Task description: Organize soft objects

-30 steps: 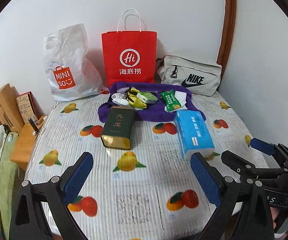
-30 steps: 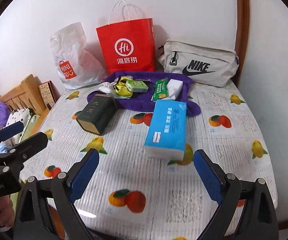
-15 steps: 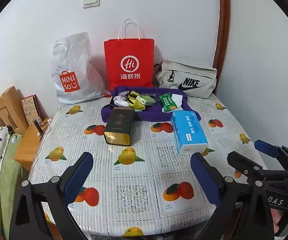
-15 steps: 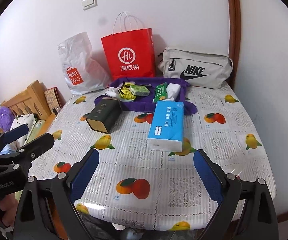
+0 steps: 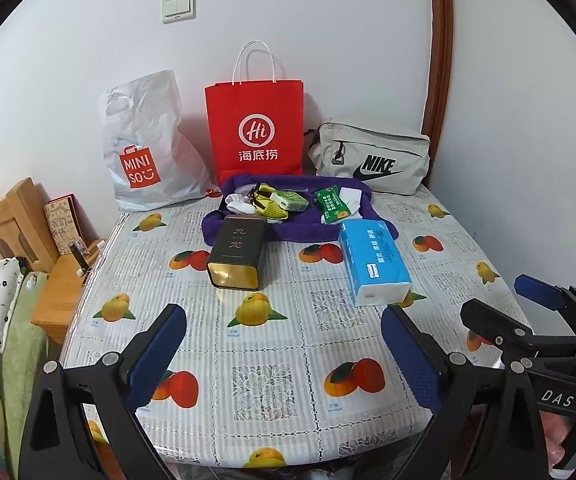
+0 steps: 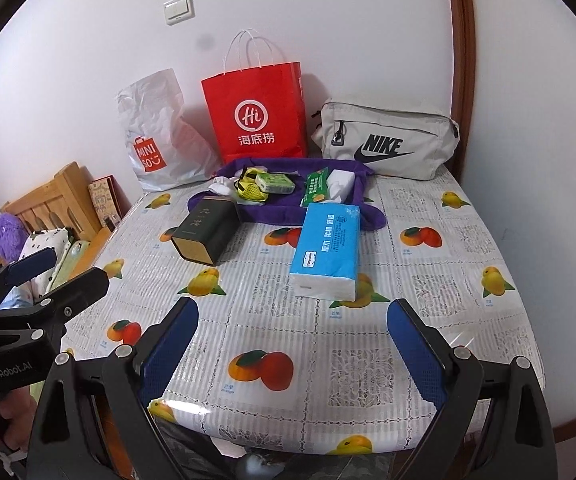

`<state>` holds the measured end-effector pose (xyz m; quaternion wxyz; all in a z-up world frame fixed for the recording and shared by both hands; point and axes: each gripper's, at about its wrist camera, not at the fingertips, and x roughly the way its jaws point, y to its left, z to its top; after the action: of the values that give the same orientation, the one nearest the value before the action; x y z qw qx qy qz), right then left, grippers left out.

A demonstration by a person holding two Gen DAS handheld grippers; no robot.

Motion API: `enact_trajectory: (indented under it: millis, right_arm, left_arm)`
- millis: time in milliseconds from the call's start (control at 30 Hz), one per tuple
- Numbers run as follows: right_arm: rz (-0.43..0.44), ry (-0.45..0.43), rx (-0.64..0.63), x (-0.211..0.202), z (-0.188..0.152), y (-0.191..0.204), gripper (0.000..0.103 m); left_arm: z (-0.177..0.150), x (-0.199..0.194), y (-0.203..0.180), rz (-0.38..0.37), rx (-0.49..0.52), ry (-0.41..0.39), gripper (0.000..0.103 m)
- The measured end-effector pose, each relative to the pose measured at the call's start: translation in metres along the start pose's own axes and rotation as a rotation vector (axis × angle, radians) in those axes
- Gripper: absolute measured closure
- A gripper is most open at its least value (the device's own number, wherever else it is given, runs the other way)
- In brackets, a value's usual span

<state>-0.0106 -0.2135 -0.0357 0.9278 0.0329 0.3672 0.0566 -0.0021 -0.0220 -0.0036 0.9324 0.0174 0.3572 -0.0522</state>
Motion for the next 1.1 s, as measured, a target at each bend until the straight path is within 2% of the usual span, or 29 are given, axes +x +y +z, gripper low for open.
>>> enact_trajectory:
  millis: [1100]
  right_arm:
    - [-0.013, 0.01, -0.003, 0.002, 0.0, 0.001, 0.008]
  left_arm:
    - [0.0, 0.0, 0.009, 0.026, -0.009, 0.014, 0.004]
